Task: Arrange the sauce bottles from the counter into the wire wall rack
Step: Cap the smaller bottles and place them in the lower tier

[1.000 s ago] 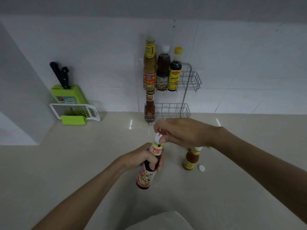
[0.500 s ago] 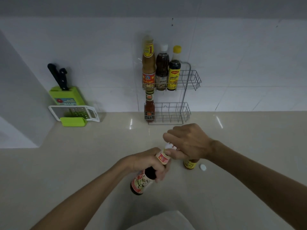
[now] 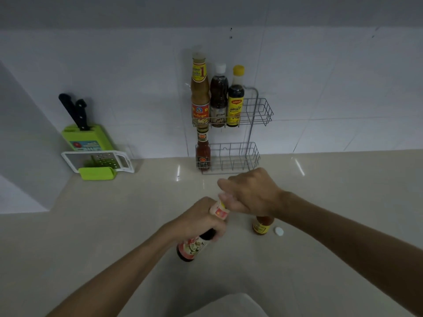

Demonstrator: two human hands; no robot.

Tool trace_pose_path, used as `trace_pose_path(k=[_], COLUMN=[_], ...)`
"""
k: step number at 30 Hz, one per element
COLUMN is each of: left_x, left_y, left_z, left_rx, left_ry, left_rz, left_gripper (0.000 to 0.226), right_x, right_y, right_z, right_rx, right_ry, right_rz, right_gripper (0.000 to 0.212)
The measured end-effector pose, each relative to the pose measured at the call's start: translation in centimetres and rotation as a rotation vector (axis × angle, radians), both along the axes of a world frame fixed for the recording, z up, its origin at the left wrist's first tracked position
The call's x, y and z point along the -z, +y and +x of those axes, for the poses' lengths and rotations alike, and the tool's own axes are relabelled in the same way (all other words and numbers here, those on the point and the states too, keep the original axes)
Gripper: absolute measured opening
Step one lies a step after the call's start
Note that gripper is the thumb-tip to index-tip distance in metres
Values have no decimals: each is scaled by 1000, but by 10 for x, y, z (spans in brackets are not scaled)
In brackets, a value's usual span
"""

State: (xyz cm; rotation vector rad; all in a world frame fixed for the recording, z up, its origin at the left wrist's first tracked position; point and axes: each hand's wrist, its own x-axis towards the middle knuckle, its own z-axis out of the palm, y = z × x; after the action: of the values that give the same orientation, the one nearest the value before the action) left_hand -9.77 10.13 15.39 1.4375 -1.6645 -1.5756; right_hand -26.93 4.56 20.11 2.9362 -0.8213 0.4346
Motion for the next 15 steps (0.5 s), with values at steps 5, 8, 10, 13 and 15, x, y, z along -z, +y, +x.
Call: trace_pose_path(k=[5,8,10,13,15], left_x=[10,10,9,18,30], left_y=[-9,-18,-24,-26,-26], left_z=[-18,-17,-9,4,4], left_rx=[-439,-447,-388,-278,-282], left_ry=[-535,-382,-160,-113,-122], left_rz=[-299,-282,-187,-71,-65], left_gripper=[17,15,35,65,55], right_x=[20,2,-15,-44,-52], right_y=[-2,-18,-33,-52,-61], right_z=[27,34,35,27,21], right_rx=[418,478,418,416,450], right_ry=[-17,-265,-348,-376,-473], right_rz=[296,648,638,610,608], right_gripper=[22,24,35,32,32])
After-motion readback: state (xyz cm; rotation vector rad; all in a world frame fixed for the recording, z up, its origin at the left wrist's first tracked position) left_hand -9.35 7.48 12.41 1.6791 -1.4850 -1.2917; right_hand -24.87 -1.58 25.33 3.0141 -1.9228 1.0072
